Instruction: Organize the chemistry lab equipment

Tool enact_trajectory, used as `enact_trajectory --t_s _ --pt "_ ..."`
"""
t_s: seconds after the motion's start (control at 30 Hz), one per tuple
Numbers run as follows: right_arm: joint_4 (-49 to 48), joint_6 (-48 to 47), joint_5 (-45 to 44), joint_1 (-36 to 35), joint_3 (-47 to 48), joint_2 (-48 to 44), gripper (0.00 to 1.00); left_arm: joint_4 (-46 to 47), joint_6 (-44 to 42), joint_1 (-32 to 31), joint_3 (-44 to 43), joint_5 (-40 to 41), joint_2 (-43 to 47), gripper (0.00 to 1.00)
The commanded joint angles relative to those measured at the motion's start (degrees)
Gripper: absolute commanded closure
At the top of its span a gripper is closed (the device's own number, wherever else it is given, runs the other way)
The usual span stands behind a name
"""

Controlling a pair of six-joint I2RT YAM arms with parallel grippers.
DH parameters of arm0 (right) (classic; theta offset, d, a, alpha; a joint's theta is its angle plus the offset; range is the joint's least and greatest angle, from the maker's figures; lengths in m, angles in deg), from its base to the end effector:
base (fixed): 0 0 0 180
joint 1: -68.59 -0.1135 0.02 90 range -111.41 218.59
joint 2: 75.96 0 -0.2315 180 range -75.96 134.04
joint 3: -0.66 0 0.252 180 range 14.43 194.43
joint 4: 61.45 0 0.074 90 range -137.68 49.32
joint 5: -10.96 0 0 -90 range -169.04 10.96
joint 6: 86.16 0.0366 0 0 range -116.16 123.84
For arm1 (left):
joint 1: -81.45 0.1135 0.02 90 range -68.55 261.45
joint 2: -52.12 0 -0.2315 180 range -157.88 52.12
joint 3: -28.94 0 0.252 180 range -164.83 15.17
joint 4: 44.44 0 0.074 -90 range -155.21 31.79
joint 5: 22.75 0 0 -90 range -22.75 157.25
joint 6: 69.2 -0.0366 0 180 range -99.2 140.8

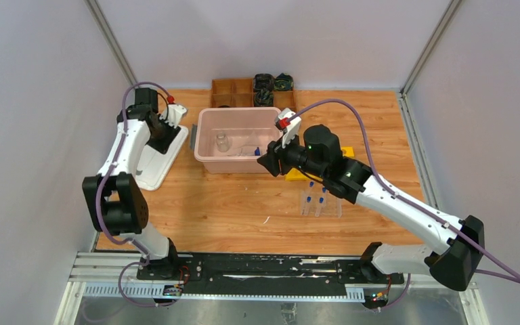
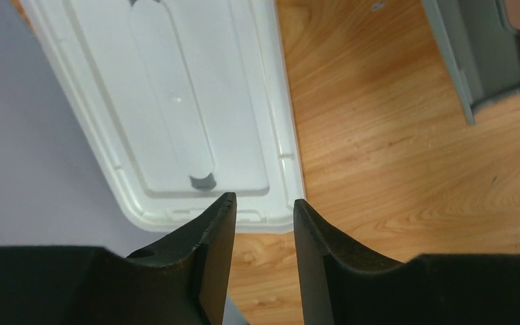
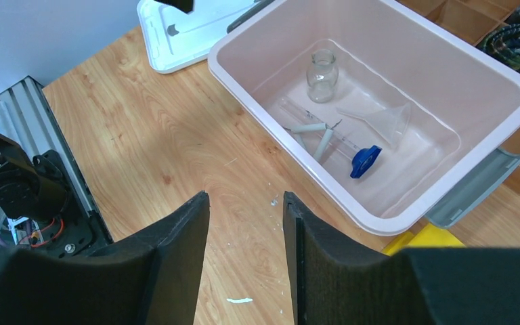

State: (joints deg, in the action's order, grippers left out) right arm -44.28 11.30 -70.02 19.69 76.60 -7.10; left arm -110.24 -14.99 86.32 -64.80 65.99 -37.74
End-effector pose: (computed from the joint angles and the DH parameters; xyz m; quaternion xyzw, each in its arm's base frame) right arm 0.1896 0.2261 0.3412 -0.3176 0.6969 0.3555 0.5358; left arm 0.3218 0.0266 0.2645 0.2612 0.9343 0.0743 0.2312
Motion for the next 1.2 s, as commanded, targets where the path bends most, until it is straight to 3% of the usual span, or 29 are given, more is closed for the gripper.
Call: enact_trajectory --t_s 0.0,0.33,0.5,0.97,1.07,1.17 --pt "-1.35 0.51 -4.13 -2.6 -0.74 -1.5 0.52 6.14 4.03 0.32 1.25 -5.98 -4.04 0.61" --pt "-1.82 -0.09 -8.21 -5.69 -1.0 -0.5 0.53 12.66 7.67 0.76 -0.3 -5.94 -17.02 0.84" --pt "-1.73 0.24 -8.66 -6.4 -1.25 -0.27 0.53 17.21 7.58 1.0 1.4 -4.89 -18.09 0.78" --pt "-0.53 0.12 -10.72 -6.73 -0.31 1.18 0.52 18.93 7.58 1.8 4.08 -5.37 -19.87 0.65" --pt "-0.33 0.23 -10.95 -6.77 -0.02 1.2 0.52 18.97 7.27 2.88 4.36 -5.78 -19.69 0.65" --pt "-0.51 0.29 -11.1 -6.73 -0.03 1.09 0.54 18.73 6.6 3.91 4.99 -7.02 -19.73 0.73"
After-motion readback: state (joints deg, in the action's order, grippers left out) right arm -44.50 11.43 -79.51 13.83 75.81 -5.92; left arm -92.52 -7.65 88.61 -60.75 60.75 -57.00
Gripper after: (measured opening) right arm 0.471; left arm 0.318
